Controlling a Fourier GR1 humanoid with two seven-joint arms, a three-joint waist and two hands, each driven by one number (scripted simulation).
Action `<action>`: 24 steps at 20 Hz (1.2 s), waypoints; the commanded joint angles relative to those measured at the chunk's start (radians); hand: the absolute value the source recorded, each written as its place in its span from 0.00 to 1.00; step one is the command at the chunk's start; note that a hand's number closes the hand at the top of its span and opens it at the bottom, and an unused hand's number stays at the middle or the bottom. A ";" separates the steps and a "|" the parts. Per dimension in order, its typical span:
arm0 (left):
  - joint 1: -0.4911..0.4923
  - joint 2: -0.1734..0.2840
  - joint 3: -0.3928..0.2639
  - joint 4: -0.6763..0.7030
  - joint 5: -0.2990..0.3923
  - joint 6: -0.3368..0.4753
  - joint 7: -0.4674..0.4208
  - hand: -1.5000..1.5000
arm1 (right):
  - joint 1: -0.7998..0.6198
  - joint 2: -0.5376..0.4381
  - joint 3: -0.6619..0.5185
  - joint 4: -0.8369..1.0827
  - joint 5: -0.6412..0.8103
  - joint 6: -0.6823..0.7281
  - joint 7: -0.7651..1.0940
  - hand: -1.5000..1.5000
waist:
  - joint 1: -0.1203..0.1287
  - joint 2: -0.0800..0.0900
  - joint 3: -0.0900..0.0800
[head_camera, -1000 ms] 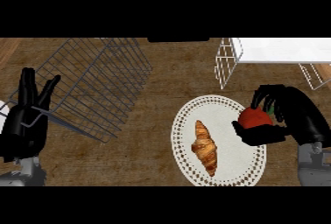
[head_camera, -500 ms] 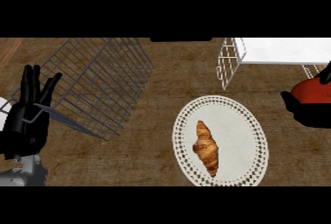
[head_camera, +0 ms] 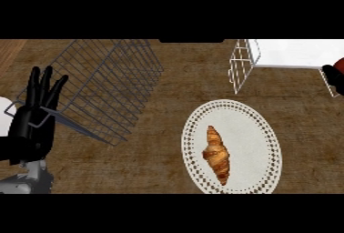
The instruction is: Pick the bell pepper from the placemat and place it in the tiered shelf
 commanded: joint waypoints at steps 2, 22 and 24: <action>0.018 0.004 -0.025 0.073 -0.026 -0.011 0.060 0.50 | -0.077 -0.016 -0.049 0.195 0.005 -0.057 -0.106 1.00 | 0.007 0.013 -0.007; 0.055 0.024 -0.004 0.067 -0.003 -0.048 0.041 0.50 | -0.266 0.034 -0.053 0.867 0.157 -0.418 -0.534 1.00 | 0.021 0.015 -0.007; 0.065 -0.001 -0.044 0.045 -0.023 -0.033 0.041 0.50 | -0.312 0.059 -0.128 0.944 0.104 -0.495 -0.558 1.00 | 0.032 0.019 -0.006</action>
